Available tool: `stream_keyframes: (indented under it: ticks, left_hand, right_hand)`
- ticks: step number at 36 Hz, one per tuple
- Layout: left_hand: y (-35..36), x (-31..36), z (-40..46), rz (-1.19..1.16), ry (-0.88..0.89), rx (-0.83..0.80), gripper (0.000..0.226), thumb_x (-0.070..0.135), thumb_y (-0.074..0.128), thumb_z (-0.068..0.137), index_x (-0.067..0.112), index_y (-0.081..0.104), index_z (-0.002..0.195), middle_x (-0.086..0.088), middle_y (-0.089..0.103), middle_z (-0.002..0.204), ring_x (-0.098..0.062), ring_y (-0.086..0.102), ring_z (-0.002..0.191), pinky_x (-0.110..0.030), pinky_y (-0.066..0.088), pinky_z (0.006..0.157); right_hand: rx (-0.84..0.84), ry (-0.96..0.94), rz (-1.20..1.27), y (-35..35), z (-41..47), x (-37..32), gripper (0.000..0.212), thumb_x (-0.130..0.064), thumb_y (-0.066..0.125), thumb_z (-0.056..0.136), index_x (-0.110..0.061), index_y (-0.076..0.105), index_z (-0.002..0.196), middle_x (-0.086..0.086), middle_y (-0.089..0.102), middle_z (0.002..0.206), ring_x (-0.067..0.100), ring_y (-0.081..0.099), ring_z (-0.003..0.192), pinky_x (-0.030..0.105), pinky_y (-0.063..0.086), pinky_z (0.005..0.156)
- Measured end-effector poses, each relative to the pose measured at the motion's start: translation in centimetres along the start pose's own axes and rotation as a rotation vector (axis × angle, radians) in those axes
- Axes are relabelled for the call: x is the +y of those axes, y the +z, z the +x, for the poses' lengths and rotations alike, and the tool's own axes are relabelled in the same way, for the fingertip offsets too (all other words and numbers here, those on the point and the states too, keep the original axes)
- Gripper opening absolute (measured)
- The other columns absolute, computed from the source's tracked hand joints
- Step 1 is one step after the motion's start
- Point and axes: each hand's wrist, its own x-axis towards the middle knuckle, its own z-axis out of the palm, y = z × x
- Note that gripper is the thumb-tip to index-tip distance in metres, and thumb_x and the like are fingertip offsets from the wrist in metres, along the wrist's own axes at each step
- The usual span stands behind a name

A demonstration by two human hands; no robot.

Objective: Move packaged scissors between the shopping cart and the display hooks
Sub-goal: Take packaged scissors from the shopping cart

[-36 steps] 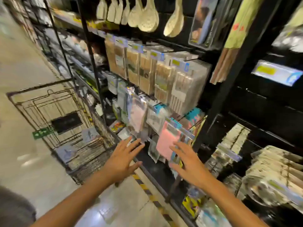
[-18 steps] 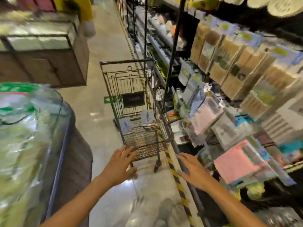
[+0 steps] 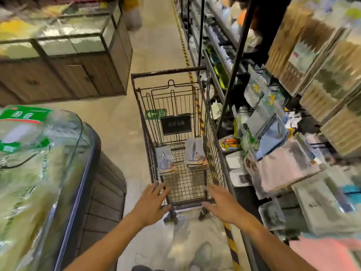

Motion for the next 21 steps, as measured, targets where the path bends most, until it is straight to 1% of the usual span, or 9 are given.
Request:
stream_keyframes:
  ticks: [3,6,8,9,11,12,15,18,21]
  left_hand:
    - [-0.3,0.1,2.4,-0.016,-0.021,-0.018,0.132,0.088,-0.032,0.057,0.024,0.013,0.163,-0.007,0.012,0.17,-0.032,0.002,0.157,-0.044,0.001,0.127]
    - [-0.6,-0.2,4.6,-0.06,-0.027,-0.02,0.132,0.09,-0.029,0.057,0.024,0.015,0.163,-0.009,0.014,0.17,-0.034,0.004,0.157,-0.043,0.0,0.126]
    - [-0.9,-0.8,6.0,-0.08,-0.035,-0.029,0.126,0.091,-0.024,0.063,0.025,0.016,0.162,-0.009,0.015,0.169,-0.035,0.006,0.157,-0.043,0.0,0.126]
    - [-1.0,-1.2,6.7,-0.079,-0.043,-0.032,0.118,0.09,-0.017,0.069,0.025,0.016,0.162,-0.009,0.015,0.169,-0.035,0.006,0.157,-0.044,0.001,0.126]
    - [-1.1,-2.0,8.1,-0.085,-0.057,-0.031,0.102,0.078,-0.002,0.077,0.025,0.015,0.162,-0.009,0.014,0.17,-0.034,0.004,0.157,-0.044,0.001,0.126]
    - [-1.2,-2.5,8.9,-0.088,-0.057,-0.037,0.1,0.074,0.0,0.077,0.024,0.014,0.162,-0.008,0.013,0.17,-0.034,0.004,0.157,-0.043,0.001,0.126]
    - [-1.7,-4.0,11.7,-0.095,-0.047,-0.092,0.104,0.073,-0.004,0.072,0.025,0.008,0.163,-0.008,0.007,0.171,-0.033,-0.001,0.157,-0.043,0.0,0.127]
    - [-1.7,-5.9,14.6,-0.07,-0.03,-0.126,0.109,0.072,-0.008,0.069,0.02,0.012,0.163,-0.011,0.009,0.17,-0.033,0.0,0.157,-0.043,0.0,0.126]
    - [-1.1,-7.4,17.1,-0.123,-0.023,-0.143,0.103,0.07,-0.001,0.074,0.02,0.017,0.162,-0.012,0.015,0.169,-0.035,0.004,0.157,-0.046,0.002,0.126]
  right_hand:
    - [-0.057,0.018,-0.004,-0.6,3.0,0.9,0.066,-0.049,0.056,0.097,-0.026,0.033,0.155,0.0,0.03,0.162,0.02,0.024,0.149,0.033,0.022,0.12]
    - [-0.099,0.061,0.042,-0.8,5.7,1.3,0.068,-0.051,0.053,0.098,-0.027,0.029,0.157,0.0,0.024,0.165,0.02,0.017,0.152,0.034,0.016,0.122]
    - [-0.13,0.08,0.026,-1.2,7.4,1.3,0.067,-0.05,0.051,0.099,-0.026,0.026,0.158,-0.001,0.02,0.166,0.02,0.013,0.153,0.033,0.013,0.122]
    - [-0.152,0.089,0.023,-1.3,8.2,1.3,0.066,-0.049,0.051,0.1,-0.025,0.026,0.157,-0.001,0.019,0.166,0.02,0.012,0.154,0.032,0.013,0.122]
    - [-0.16,0.104,0.021,-1.6,9.8,1.3,0.063,-0.044,0.053,0.101,-0.023,0.029,0.156,-0.001,0.025,0.164,0.02,0.016,0.152,0.028,0.015,0.119]
    - [-0.152,0.108,0.013,-1.7,10.6,1.2,0.062,-0.042,0.055,0.1,-0.023,0.032,0.155,-0.001,0.028,0.162,0.02,0.019,0.151,0.028,0.017,0.119]
    - [-0.147,0.168,0.046,-2.2,13.1,1.0,0.065,-0.045,0.059,0.097,-0.025,0.034,0.154,0.001,0.031,0.162,0.021,0.026,0.15,0.035,0.023,0.12]
    - [-0.156,0.208,0.097,-2.5,15.0,0.5,0.066,-0.04,0.06,0.098,-0.022,0.032,0.155,0.004,0.037,0.159,0.022,0.031,0.148,0.034,0.025,0.118]
    - [-0.119,0.276,0.13,-2.3,16.4,0.3,0.063,-0.039,0.062,0.097,-0.019,0.039,0.152,0.005,0.046,0.152,0.023,0.039,0.142,0.031,0.029,0.115]
